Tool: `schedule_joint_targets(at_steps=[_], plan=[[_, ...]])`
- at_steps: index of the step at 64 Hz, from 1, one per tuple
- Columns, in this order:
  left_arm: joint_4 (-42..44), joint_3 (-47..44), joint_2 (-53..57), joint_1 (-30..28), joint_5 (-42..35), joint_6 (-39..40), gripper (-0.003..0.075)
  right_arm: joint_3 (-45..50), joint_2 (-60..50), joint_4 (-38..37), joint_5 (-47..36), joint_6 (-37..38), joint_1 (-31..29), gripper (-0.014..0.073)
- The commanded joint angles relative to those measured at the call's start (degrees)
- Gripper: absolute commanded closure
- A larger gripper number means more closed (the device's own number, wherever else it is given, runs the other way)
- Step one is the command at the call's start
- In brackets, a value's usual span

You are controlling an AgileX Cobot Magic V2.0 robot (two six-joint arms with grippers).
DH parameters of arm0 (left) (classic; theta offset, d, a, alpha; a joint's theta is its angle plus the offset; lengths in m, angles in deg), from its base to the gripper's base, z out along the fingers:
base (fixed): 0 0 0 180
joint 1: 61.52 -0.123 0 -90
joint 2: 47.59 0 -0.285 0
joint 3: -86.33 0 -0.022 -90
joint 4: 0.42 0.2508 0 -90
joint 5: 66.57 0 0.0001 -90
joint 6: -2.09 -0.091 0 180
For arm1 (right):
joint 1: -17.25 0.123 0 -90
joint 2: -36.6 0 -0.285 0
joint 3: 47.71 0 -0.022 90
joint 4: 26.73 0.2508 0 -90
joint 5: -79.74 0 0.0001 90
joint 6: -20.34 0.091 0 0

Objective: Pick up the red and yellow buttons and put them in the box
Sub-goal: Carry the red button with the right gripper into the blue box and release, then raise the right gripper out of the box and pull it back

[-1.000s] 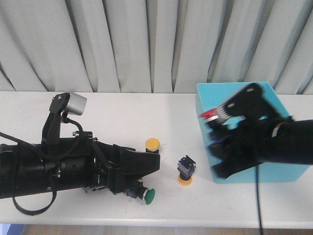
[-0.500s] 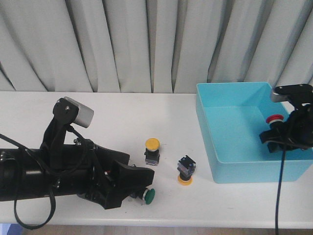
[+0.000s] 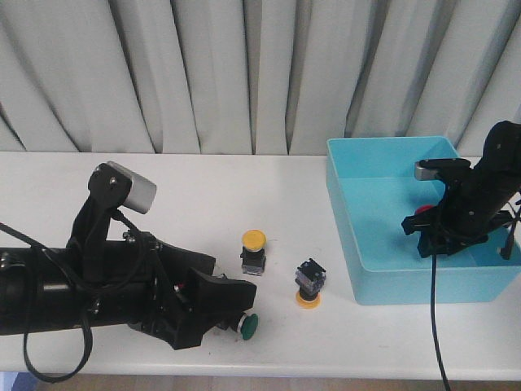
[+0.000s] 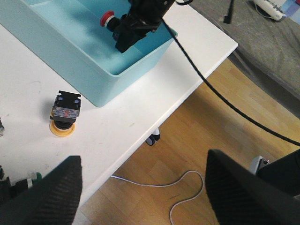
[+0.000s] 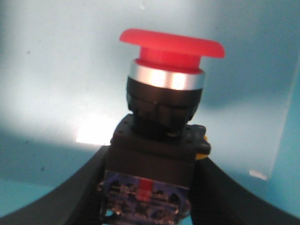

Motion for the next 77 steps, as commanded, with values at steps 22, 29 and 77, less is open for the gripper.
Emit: schedule_joint_targets(at_steps=[22,29,77], plan=[[-2.1,1.5,1.2,0.2,-0.2,-0.2,0.0176,-2.8,0.6,-0.1,-0.4,0.9,-0.2,0.0258],[-2.1,1.5,1.2,0.2,-0.2,-0.2,0.0176,-2.8,0.6,-0.1,-0.4,1.0,-0.2,0.0177],[-1.2,1.5,1.2,0.2,-1.4,-0.3,0.0176,8.0,-34.2,0.5,-0.3,0.8,13.2,0.0161]])
